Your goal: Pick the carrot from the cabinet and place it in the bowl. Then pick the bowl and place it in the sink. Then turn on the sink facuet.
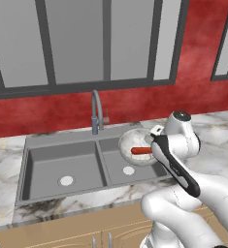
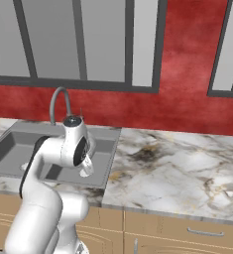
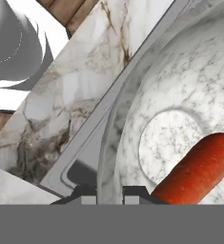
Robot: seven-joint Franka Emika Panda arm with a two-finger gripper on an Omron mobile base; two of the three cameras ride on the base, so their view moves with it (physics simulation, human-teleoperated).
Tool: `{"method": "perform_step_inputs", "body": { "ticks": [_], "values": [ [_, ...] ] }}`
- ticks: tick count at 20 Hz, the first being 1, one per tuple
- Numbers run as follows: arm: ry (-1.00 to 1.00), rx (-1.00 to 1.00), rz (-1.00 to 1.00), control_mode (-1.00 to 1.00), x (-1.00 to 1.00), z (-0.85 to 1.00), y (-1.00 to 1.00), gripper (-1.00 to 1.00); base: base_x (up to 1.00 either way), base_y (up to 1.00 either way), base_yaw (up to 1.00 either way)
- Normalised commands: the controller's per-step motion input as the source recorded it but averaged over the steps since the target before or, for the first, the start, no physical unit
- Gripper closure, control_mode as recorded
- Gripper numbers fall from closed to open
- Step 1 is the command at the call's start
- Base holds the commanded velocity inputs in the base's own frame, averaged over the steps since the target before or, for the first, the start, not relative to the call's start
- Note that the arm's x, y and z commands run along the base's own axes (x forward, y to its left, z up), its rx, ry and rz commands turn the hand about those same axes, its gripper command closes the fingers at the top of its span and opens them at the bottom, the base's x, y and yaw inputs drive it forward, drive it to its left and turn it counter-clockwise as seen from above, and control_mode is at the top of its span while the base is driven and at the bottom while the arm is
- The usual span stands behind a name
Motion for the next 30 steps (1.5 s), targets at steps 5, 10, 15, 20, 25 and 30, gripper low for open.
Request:
{"method": "perform_step_inputs", "body": {
  "ticks": [5, 10, 15, 20, 25, 30],
  "values": [
    [0.0, 0.0, 0.07, -1.0, 0.71, -0.44, 0.0, 1.0, 0.0, 0.0, 0.0],
    [0.0, 0.0, 0.07, -1.0, 0.83, -0.46, 0.0, 1.0, 0.0, 0.0, 0.0],
    [0.0, -0.01, 0.03, -1.0, 0.59, -0.34, 0.0, 1.0, 0.0, 0.0, 0.0],
    [0.09, -0.03, 0.02, -1.0, 0.03, -0.35, 0.0, 1.0, 0.0, 0.0, 0.0],
    [0.15, 0.0, 0.02, -1.0, 0.0, -0.16, 0.0, 1.0, 0.0, 0.0, 0.0],
    [0.08, 0.0, 0.02, -1.0, 0.04, -0.04, 0.01, 1.0, 0.0, 0.0, 0.0]
  ]
}}
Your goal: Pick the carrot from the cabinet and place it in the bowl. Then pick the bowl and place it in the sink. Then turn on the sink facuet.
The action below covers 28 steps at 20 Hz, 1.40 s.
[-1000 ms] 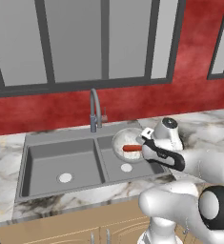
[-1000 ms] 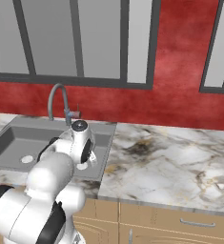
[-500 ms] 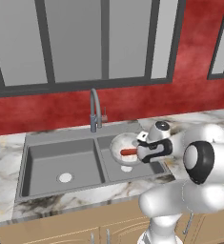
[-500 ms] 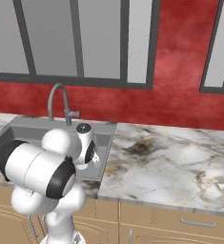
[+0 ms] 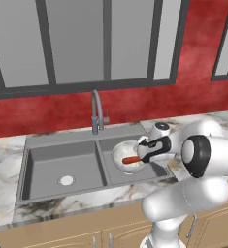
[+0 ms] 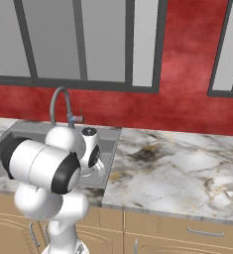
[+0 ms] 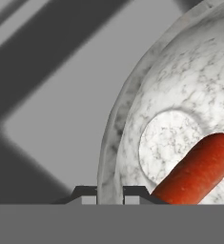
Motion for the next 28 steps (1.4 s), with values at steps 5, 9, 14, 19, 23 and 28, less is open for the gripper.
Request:
{"method": "perform_step_inputs", "body": {
  "ticks": [5, 9, 14, 19, 23, 28],
  "values": [
    [0.04, 0.0, 0.01, -1.0, 0.15, -0.03, 0.02, 1.0, 0.0, 0.0, 0.0],
    [0.0, 0.0, 0.0, -1.0, 0.11, -0.18, 0.04, 1.0, 0.0, 0.0, 0.0],
    [0.0, 0.0, 0.0, -1.0, 0.07, -0.3, 0.14, 1.0, 0.0, 0.0, 0.0],
    [0.0, 0.0, 0.0, -1.0, 0.01, -0.23, 0.11, 1.0, 0.0, 0.0, 0.0],
    [0.0, -0.01, 0.0, -1.0, 0.08, -0.05, 0.12, 1.0, 0.0, 0.0, 0.0],
    [0.0, -0.02, 0.0, -1.0, 0.0, -0.01, 0.11, -1.0, 0.0, 0.0, 0.0]
  ]
}}
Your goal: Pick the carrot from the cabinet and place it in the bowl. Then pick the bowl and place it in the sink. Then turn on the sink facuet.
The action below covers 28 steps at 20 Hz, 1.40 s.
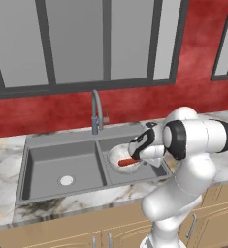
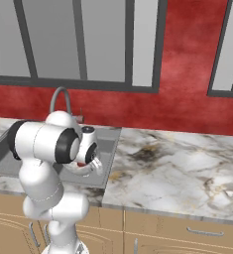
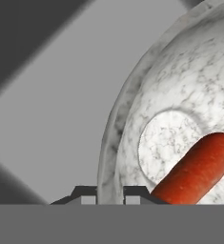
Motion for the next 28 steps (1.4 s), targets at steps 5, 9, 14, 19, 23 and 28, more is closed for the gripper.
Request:
{"method": "perform_step_inputs", "body": {
  "ticks": [5, 9, 14, 19, 23, 28],
  "values": [
    [0.0, 0.0, 0.0, -1.0, 0.0, 0.0, 0.01, -1.0, 0.0, 0.0, 0.0],
    [0.0, 0.0, 0.0, -1.0, 0.12, 0.0, 0.0, -1.0, 0.0, 0.0, 0.0],
    [-0.1, 0.01, 0.04, -1.0, -0.09, 0.44, -0.2, -1.0, 0.0, 0.0, 0.0],
    [-0.19, 0.07, 0.12, -1.0, -0.46, 0.8, -0.51, -1.0, 0.0, 0.0, 0.0],
    [-0.18, 0.09, 0.19, -1.0, -0.24, 0.78, -0.32, -1.0, 0.0, 0.0, 0.0],
    [-0.02, 0.18, 0.09, -1.0, -0.03, 0.96, 0.0, -1.0, 0.0, 0.0, 0.0]
  ]
}}
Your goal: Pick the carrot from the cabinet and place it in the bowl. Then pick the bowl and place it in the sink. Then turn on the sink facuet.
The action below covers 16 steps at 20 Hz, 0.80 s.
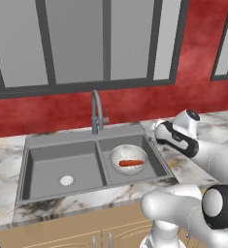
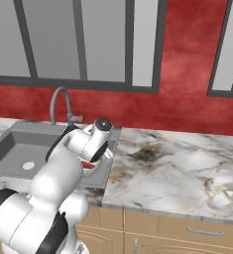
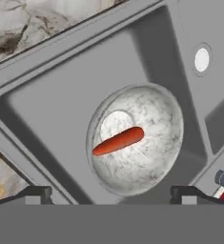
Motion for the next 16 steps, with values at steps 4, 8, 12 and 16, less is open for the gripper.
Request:
{"method": "perform_step_inputs", "body": {
  "ticks": [4, 8, 12, 16],
  "values": [
    [0.2, 0.39, 0.03, -1.0, 0.0, 0.86, 0.11, -1.0, 0.0, 0.0, 0.0],
    [0.37, 0.46, 0.0, -1.0, 0.0, 0.56, 0.18, -1.0, 0.0, 0.0, 0.0],
    [0.45, 0.43, 0.0, -1.0, 0.0, 0.37, 0.35, -1.0, 0.0, 0.0, 0.0],
    [0.49, 0.36, -0.06, -1.0, 0.06, 0.22, 0.55, -1.0, 0.0, 0.0, 0.0]
  ]
}}
